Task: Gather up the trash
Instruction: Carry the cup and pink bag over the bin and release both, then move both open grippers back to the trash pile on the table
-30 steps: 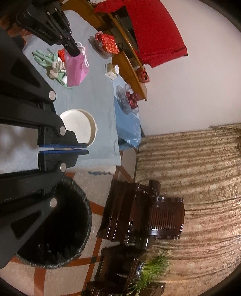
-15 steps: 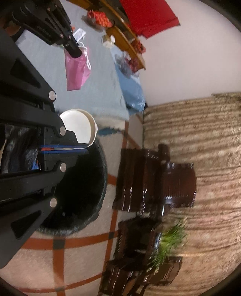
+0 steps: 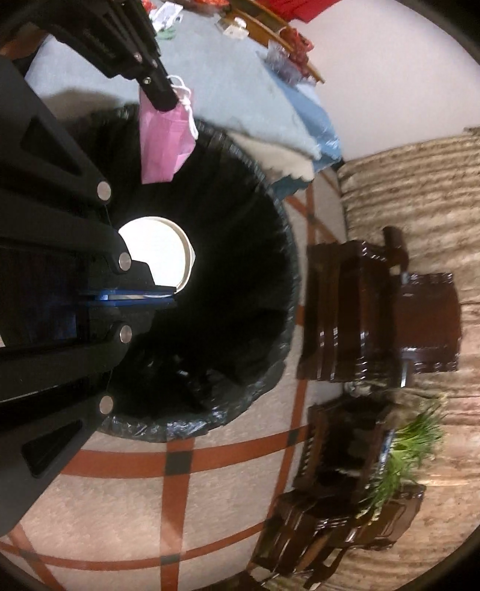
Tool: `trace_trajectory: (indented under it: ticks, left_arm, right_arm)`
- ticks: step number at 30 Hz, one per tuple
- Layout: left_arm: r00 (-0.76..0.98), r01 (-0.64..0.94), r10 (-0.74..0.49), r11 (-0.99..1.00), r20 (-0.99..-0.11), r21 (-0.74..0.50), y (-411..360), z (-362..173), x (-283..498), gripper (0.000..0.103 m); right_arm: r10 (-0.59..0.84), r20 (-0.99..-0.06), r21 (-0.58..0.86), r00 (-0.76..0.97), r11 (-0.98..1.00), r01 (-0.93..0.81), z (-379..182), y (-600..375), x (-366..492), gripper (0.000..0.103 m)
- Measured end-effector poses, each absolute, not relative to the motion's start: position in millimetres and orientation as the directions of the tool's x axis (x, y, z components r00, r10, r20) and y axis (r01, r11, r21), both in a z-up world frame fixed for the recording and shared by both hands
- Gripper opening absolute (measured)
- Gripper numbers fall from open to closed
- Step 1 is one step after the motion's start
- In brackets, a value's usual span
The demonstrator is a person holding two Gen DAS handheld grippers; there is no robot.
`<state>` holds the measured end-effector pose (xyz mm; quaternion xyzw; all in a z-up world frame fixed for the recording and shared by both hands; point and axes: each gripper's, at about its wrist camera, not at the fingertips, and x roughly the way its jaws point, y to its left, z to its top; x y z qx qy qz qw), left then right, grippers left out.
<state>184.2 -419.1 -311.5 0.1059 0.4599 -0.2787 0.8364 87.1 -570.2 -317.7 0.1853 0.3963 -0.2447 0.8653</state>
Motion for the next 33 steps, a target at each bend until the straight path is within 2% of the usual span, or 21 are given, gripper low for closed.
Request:
trace_trajectory:
  ticks: [4, 6, 7, 9, 11, 14, 18, 20, 22, 24, 27, 33]
  left_arm:
    - [0.377, 0.56, -0.337, 0.825, -0.863, -0.077, -428, -333, 186, 0.011]
    - [0.379, 0.547, -0.329, 0.833, -0.865, -0.076, -424, -336, 188, 0.042]
    - [0.384, 0.541, -0.328, 0.837, -0.863, -0.077, -422, -336, 188, 0.045]
    - [0.395, 0.544, -0.325, 0.837, -0.859, -0.066, -417, -333, 189, 0.046]
    - [0.397, 0.545, -0.329, 0.836, -0.857, -0.069, -414, -329, 190, 0.046]
    - [0.416, 0.532, -0.327, 0.845, -0.849, -0.064, -406, -319, 194, 0.054]
    - [0.455, 0.518, -0.332, 0.853, -0.826, -0.058, -385, -299, 192, 0.058]
    - [0.475, 0.506, -0.335, 0.86, -0.813, -0.059, -369, -286, 192, 0.06]
    - [0.503, 0.492, -0.335, 0.869, -0.797, -0.055, -353, -274, 191, 0.067]
    - [0.534, 0.475, -0.332, 0.879, -0.778, -0.049, -335, -260, 190, 0.076]
    - [0.595, 0.444, -0.314, 0.896, -0.74, -0.023, -292, -237, 189, 0.076]
    - [0.69, 0.327, -0.243, 0.945, -0.682, -0.007, -203, -204, 195, 0.082]
  right_arm:
    - [-0.261, -0.813, 0.119, 0.521, 0.801, 0.586, -330, -577, 93, 0.003]
    - [-0.258, -0.825, 0.12, 0.503, 0.79, 0.601, -333, -576, 93, 0.012]
    - [-0.258, -0.825, 0.121, 0.503, 0.789, 0.603, -333, -578, 93, 0.016]
    - [-0.268, -0.827, 0.107, 0.494, 0.788, 0.607, -333, -576, 92, 0.024]
    - [-0.262, -0.829, 0.113, 0.495, 0.788, 0.606, -332, -575, 89, 0.024]
    - [-0.261, -0.819, 0.12, 0.511, 0.792, 0.598, -324, -569, 86, 0.024]
    - [-0.274, -0.798, 0.121, 0.538, 0.801, 0.587, -302, -557, 87, 0.025]
    - [-0.273, -0.781, 0.129, 0.562, 0.809, 0.573, -286, -547, 86, 0.033]
    - [-0.282, -0.76, 0.126, 0.586, 0.82, 0.558, -272, -534, 87, 0.041]
    - [-0.278, -0.736, 0.133, 0.617, 0.835, 0.534, -256, -519, 87, 0.044]
    - [-0.259, -0.698, 0.138, 0.668, 0.866, 0.48, -232, -490, 91, 0.045]
    - [-0.196, -0.632, 0.148, 0.75, 0.919, 0.365, -202, -426, 106, 0.053]
